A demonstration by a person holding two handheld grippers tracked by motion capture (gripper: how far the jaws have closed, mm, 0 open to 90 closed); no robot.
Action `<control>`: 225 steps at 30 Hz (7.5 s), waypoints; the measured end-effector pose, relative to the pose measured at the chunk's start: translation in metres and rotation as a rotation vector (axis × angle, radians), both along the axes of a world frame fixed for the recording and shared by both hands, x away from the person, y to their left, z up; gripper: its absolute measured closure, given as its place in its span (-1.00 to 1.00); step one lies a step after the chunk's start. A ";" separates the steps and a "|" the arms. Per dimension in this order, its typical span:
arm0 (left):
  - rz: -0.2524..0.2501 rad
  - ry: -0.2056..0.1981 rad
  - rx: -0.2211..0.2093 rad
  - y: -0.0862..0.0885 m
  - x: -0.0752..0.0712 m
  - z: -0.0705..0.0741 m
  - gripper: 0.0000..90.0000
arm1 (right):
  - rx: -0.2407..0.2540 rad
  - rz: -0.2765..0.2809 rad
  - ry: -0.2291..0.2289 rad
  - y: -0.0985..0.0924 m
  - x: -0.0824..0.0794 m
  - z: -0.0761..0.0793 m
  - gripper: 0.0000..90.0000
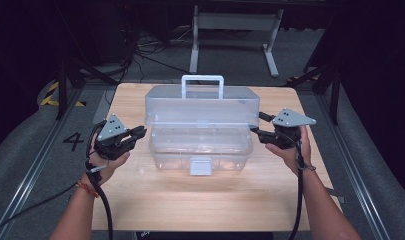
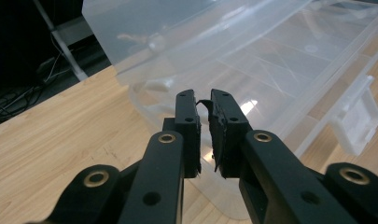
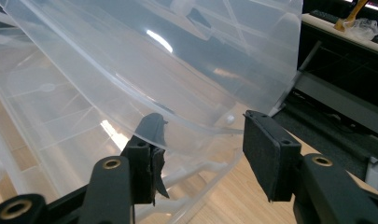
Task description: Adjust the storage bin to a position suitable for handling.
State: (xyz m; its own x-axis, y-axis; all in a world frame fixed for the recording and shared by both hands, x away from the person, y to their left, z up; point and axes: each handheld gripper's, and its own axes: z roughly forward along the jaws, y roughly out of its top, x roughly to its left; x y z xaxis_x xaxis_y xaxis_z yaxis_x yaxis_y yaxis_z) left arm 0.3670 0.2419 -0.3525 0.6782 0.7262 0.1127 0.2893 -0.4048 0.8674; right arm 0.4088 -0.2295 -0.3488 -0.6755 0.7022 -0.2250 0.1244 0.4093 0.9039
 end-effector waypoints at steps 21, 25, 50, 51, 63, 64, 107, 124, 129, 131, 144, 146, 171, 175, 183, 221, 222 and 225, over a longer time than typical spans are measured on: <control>-0.019 0.045 0.023 -0.005 -0.004 -0.028 0.71 | 0.116 -0.075 -0.069 0.004 0.012 0.017 0.37; -0.021 0.061 0.024 -0.007 -0.004 -0.033 0.70 | 0.130 -0.089 -0.098 0.004 0.013 0.019 0.42; -0.038 0.083 0.036 -0.011 -0.001 -0.043 0.68 | 0.175 -0.183 -0.137 0.012 0.026 0.028 0.63; -0.040 0.082 0.034 -0.010 -0.001 -0.043 0.67 | 0.174 -0.186 -0.137 0.012 0.027 0.028 0.63; -0.038 0.080 0.025 -0.010 -0.001 -0.045 0.65 | 0.166 -0.215 -0.143 0.015 0.031 0.031 0.72; -0.037 0.081 0.025 -0.010 -0.001 -0.044 0.64 | 0.163 -0.221 -0.146 0.015 0.031 0.031 0.74; 0.055 0.075 0.077 0.022 -0.019 -0.050 0.34 | 0.114 -0.265 -0.102 0.020 0.073 0.053 0.89; 0.065 0.182 0.190 0.022 -0.037 -0.089 -0.42 | 0.102 -0.255 -0.075 0.019 0.084 0.057 0.88; 0.054 0.216 0.190 0.024 -0.038 -0.099 -0.47 | 0.113 -0.251 -0.060 0.018 0.090 0.059 0.88; 0.050 0.228 0.187 0.024 -0.037 -0.104 -0.50 | 0.109 -0.250 -0.056 0.018 0.092 0.059 0.88; 0.041 0.295 0.196 0.021 -0.037 -0.122 -0.54 | 0.107 -0.258 -0.046 0.020 0.107 0.060 0.87; 0.038 0.301 0.191 0.023 -0.037 -0.122 -0.55 | 0.109 -0.263 -0.048 0.020 0.110 0.060 0.87; 0.033 0.306 0.134 0.029 -0.035 -0.128 -0.67 | 0.134 -0.262 -0.017 0.019 0.129 0.059 0.86; 0.033 0.307 0.132 0.029 -0.035 -0.128 -0.67 | 0.137 -0.264 -0.006 0.018 0.133 0.059 0.86; 0.039 0.316 0.125 0.028 -0.035 -0.129 -0.67 | 0.135 -0.278 0.012 0.020 0.142 0.059 0.86; 0.042 0.309 0.124 0.027 -0.033 -0.129 -0.68 | 0.109 -0.322 0.085 0.026 0.183 0.053 0.84; 0.042 0.309 0.124 0.027 -0.033 -0.129 -0.68 | 0.108 -0.322 0.088 0.026 0.184 0.053 0.84; 0.042 0.311 0.121 0.027 -0.033 -0.129 -0.68 | 0.100 -0.320 0.092 0.026 0.187 0.052 0.84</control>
State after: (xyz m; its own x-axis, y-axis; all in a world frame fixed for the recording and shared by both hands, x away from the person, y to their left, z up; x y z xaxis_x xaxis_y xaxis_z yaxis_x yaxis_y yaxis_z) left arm 0.3339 0.2688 -0.4814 0.6636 0.7481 -0.0072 0.5508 -0.4820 0.6814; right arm 0.5955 -0.2037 -0.2964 -0.4321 0.8971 -0.0925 0.3148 0.2461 0.9167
